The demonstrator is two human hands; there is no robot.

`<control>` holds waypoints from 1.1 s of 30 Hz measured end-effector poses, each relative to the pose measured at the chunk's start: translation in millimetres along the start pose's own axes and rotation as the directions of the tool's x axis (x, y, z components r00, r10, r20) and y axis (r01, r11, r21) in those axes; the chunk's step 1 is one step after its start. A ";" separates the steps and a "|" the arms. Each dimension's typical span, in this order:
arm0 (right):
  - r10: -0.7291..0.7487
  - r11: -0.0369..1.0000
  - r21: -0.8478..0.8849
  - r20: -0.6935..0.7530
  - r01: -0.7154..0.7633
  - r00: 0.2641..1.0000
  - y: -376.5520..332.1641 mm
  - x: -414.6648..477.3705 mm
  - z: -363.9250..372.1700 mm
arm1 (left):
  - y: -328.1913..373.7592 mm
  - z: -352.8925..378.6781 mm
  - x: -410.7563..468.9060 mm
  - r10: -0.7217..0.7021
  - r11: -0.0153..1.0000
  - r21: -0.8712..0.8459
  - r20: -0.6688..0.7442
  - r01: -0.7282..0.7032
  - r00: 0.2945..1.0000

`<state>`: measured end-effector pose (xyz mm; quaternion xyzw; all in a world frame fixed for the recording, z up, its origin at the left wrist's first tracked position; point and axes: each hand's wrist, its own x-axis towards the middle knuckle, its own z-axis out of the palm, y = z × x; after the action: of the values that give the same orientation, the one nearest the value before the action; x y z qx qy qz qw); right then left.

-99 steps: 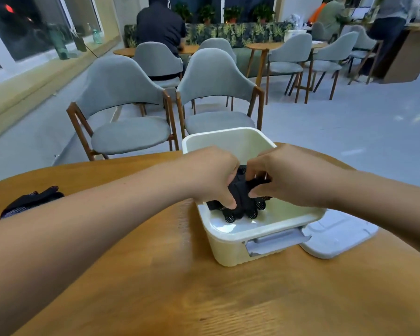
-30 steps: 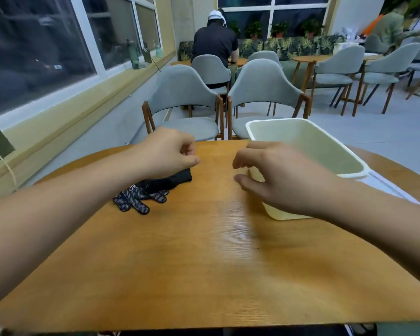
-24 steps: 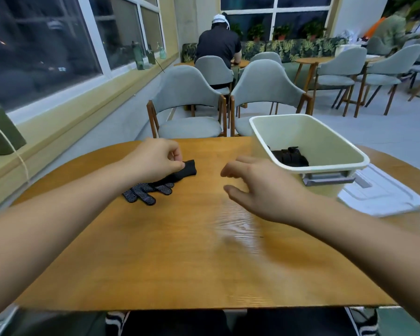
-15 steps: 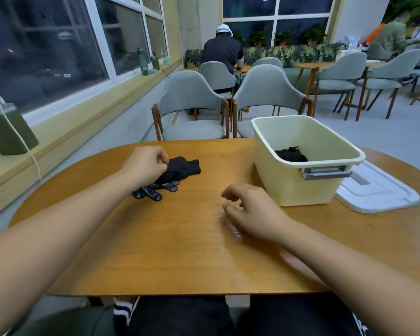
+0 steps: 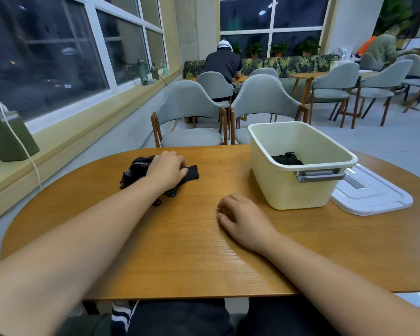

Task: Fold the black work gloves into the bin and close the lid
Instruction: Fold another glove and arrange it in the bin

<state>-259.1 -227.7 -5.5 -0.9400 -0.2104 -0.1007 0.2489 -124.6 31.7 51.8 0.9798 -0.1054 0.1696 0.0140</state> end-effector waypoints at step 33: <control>-0.006 0.999 0.044 -0.036 0.007 0.999 3.0 1.2 1.8 | -4.9 -57.7 43.2 0.238 0.946 0.222 0.026 -0.238 0.971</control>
<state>-256.5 -228.8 -7.9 -0.9316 -0.2110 -0.1139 0.2731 -102.8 31.4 120.7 0.9551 -0.2030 0.1814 -0.1168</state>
